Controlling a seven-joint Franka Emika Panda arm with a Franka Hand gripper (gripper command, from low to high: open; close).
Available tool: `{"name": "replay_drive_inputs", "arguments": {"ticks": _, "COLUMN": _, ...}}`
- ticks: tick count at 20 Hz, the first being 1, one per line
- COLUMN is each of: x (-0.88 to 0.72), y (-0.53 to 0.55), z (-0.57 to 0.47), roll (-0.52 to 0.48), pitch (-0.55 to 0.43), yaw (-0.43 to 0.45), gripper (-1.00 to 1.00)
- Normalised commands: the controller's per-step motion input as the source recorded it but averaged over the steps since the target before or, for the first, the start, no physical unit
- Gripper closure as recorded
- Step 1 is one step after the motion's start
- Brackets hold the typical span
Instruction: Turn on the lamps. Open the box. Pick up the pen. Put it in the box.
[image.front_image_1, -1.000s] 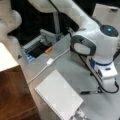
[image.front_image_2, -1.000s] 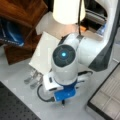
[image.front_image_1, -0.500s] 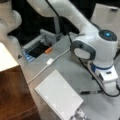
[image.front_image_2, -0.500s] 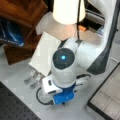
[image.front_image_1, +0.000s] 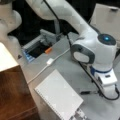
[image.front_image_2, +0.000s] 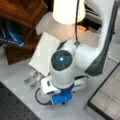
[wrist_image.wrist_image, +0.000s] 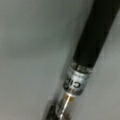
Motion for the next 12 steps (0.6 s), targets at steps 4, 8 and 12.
{"name": "replay_drive_inputs", "arguments": {"ticks": 4, "x": -0.14, "y": -0.08, "z": -0.15, "roll": -0.145, "pitch": -0.093, "yaw": 0.149, "gripper": -1.0}}
{"name": "replay_drive_inputs", "arguments": {"ticks": 8, "x": -0.14, "y": -0.08, "z": -0.16, "roll": -0.141, "pitch": -0.115, "yaw": 0.136, "gripper": -1.0}}
{"name": "replay_drive_inputs", "arguments": {"ticks": 12, "x": -0.14, "y": -0.09, "z": -0.11, "roll": -0.141, "pitch": -0.14, "yaw": 0.145, "gripper": -1.0}}
